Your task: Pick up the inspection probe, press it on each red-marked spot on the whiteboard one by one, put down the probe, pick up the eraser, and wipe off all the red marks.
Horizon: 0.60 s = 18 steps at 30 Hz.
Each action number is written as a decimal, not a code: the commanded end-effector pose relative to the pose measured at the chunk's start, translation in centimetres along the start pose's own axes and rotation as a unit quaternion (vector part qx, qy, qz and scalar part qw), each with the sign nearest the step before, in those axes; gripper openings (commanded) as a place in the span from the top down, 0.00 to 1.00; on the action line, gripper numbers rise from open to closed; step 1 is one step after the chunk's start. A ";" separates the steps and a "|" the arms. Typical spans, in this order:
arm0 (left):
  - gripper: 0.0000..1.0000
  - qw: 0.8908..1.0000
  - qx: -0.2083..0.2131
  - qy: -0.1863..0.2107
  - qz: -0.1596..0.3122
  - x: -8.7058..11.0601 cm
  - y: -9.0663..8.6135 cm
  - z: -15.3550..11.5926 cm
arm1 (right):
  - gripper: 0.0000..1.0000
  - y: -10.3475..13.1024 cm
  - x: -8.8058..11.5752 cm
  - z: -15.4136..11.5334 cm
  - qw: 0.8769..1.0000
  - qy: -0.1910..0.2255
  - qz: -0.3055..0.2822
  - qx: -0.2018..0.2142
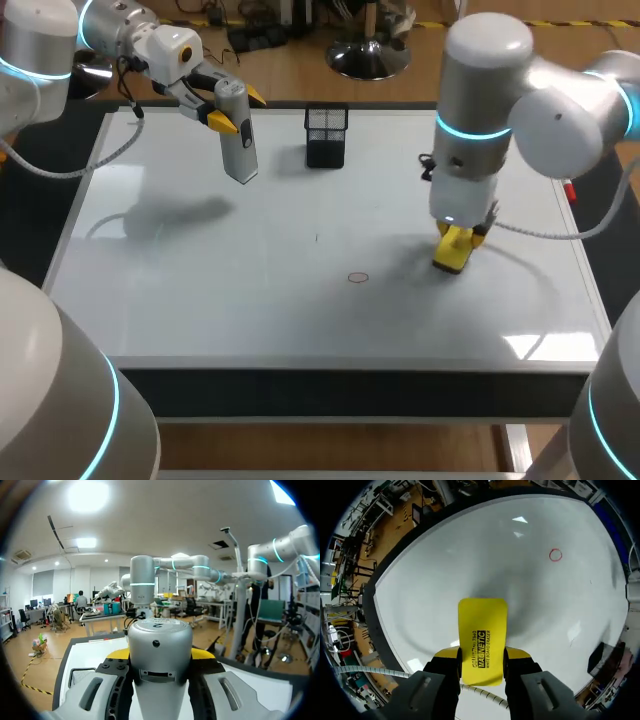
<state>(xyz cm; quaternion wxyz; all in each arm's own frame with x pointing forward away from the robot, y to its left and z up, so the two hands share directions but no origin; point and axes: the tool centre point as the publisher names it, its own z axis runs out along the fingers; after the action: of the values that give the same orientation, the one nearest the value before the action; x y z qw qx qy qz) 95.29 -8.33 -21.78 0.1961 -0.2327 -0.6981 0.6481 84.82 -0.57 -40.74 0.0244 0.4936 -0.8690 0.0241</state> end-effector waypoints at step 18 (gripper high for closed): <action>1.00 1.000 0.001 0.003 0.000 -0.1 0.0 -0.1 | 1.00 9.4 -7.9 -0.7 0.989 -0.010 -0.145 0.017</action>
<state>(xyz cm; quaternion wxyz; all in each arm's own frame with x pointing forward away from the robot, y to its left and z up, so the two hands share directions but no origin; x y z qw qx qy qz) 95.28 -8.33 -21.78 0.1961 -0.2327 -0.6981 0.6481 80.32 9.56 -40.06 -0.0009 0.6133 -0.7896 0.0213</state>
